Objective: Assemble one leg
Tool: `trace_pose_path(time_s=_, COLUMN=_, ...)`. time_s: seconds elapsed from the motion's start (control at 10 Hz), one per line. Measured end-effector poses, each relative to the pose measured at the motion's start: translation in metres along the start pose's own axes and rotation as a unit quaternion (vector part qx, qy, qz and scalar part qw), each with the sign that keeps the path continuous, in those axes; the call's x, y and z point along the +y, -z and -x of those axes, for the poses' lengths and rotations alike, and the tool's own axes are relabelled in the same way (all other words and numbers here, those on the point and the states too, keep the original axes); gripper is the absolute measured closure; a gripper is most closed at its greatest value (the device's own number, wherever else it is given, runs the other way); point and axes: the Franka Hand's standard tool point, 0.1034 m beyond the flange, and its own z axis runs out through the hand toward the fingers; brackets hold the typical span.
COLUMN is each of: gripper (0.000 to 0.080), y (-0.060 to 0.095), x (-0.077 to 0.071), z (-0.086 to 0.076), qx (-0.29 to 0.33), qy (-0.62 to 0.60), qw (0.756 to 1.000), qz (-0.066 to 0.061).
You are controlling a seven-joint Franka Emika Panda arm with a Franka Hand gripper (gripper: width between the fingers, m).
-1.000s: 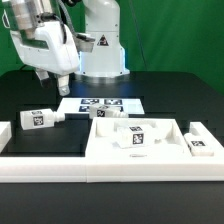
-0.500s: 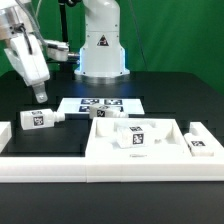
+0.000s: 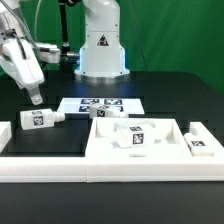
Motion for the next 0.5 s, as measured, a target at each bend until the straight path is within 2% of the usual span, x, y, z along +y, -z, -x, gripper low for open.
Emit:
trace_pose_path(time_s=0.2, gripper=0.0151, y=-0.004, x=0.004, z=-0.011, qx=-0.049, qy=0.007, qw=0.999, qz=0.003)
trace_pose_path(time_s=0.4, gripper=0.0151, y=-0.006, x=0.013, z=-0.011, qx=-0.134, qy=0.000, qw=0.991, qz=0.011)
trace_pose_path(time_s=0.5, gripper=0.0151, y=-0.007, x=0.011, z=-0.014, qx=-0.162, qy=-0.001, qw=0.987, qz=0.015)
